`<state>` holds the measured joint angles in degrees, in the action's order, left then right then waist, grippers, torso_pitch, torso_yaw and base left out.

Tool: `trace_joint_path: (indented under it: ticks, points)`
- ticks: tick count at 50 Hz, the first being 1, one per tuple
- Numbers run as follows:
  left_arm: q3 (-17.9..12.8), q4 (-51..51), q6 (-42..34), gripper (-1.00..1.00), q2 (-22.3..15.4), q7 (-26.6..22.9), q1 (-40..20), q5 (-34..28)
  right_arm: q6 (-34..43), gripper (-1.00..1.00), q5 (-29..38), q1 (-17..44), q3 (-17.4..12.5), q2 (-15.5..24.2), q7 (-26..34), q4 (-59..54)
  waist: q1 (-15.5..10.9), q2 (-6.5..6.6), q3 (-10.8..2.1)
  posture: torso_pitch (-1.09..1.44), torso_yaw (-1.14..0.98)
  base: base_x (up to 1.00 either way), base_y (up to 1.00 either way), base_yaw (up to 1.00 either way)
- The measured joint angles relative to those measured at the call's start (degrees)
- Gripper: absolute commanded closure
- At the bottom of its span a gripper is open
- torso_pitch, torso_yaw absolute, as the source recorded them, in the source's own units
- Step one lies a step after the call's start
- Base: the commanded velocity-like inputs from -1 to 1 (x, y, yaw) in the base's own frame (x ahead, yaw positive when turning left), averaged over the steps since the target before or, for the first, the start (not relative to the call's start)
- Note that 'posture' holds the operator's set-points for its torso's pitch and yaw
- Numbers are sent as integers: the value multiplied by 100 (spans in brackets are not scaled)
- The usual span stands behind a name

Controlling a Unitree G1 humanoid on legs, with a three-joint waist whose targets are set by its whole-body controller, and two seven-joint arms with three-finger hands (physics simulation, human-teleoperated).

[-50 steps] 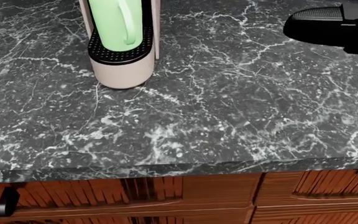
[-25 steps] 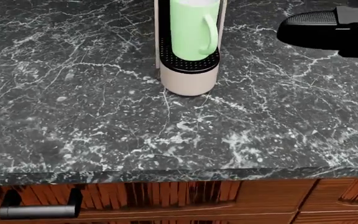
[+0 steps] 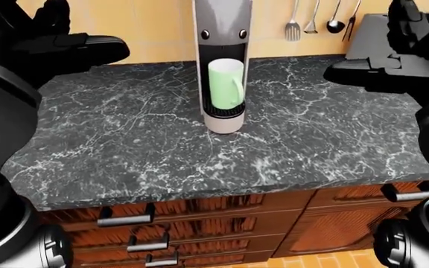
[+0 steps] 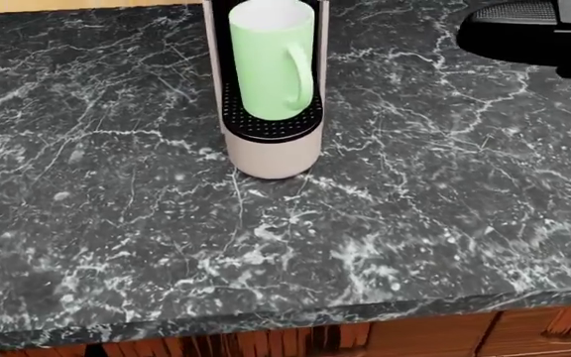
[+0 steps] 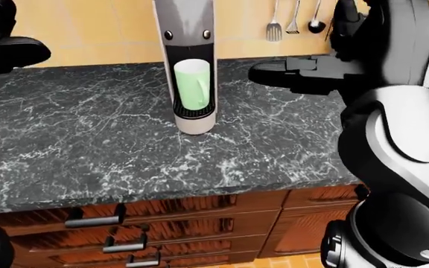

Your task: Press the button on the coffee machine to serve coffee.

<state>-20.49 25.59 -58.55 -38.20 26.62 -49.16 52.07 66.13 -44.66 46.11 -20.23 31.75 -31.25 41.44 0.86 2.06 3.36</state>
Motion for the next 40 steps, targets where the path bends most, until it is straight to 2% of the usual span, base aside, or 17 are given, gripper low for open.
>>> trace_joint_path:
  ticks: [2,3,5,6,8,12,14,17,20,23,26,28,34,40]
  points:
    - [4,-28,-24,-100,-8,16,-11,3,6,-100,10,10,44,3,17,-60,0,224,-33,0,0,18,0,0]
    - [-12,-48,-30,-100,-12,21,23,3,14,-100,14,-27,76,-52,26,-50,-52,198,-40,0,0,0,0,0]
    - [-21,-111,-64,-100,-3,37,92,-19,72,-100,-12,-82,171,-97,60,-58,-91,173,88,0,0,0,0,0]
    - [-7,-153,-83,-100,2,41,107,-34,101,-100,-25,-98,210,-111,83,-89,-85,142,148,0,0,18,0,0]
    - [58,-261,-122,-100,45,30,185,-65,203,-100,-51,-139,264,-146,110,-173,-129,28,178,0,0,26,0,0]
    - [69,-191,-150,-100,13,-10,112,-63,198,-100,-14,-26,161,-62,116,-60,-169,-217,43,0,0,12,0,0]
    - [-6,-74,-40,-100,-12,-25,-14,-63,78,-100,60,53,71,-35,109,2,-163,-390,-6,0,0,0,0,0]
    - [60,-63,-10,-100,60,-31,95,-50,78,-100,128,-64,47,-83,87,-41,-150,-271,86,0,0,0,0,0]
    - [146,-176,-93,-100,82,-56,120,-45,188,-100,133,-92,109,-111,99,-154,-127,-249,119,0,0,0,0,0]
    - [169,-191,-143,-100,115,-55,121,-37,214,-100,148,-120,131,-136,117,-146,-63,-194,91,0,0,11,0,0]
    - [107,-96,-130,-100,63,-58,82,-23,196,-100,171,-57,118,-118,141,-87,-37,-218,113,0,0,0,0,0]
    - [27,-75,-75,-100,38,-43,45,-43,146,-100,188,10,104,-109,157,-53,-34,-72,100,0,0,0,0,0]
    - [-16,-155,-82,-100,21,17,106,-95,203,-100,170,-46,190,-189,201,-72,-131,-287,69,0,0,0,0,0]
    - [62,-178,-80,-100,55,-39,117,-101,176,-100,263,-64,174,-192,210,-72,-151,-274,59,0,0,0,0,0]
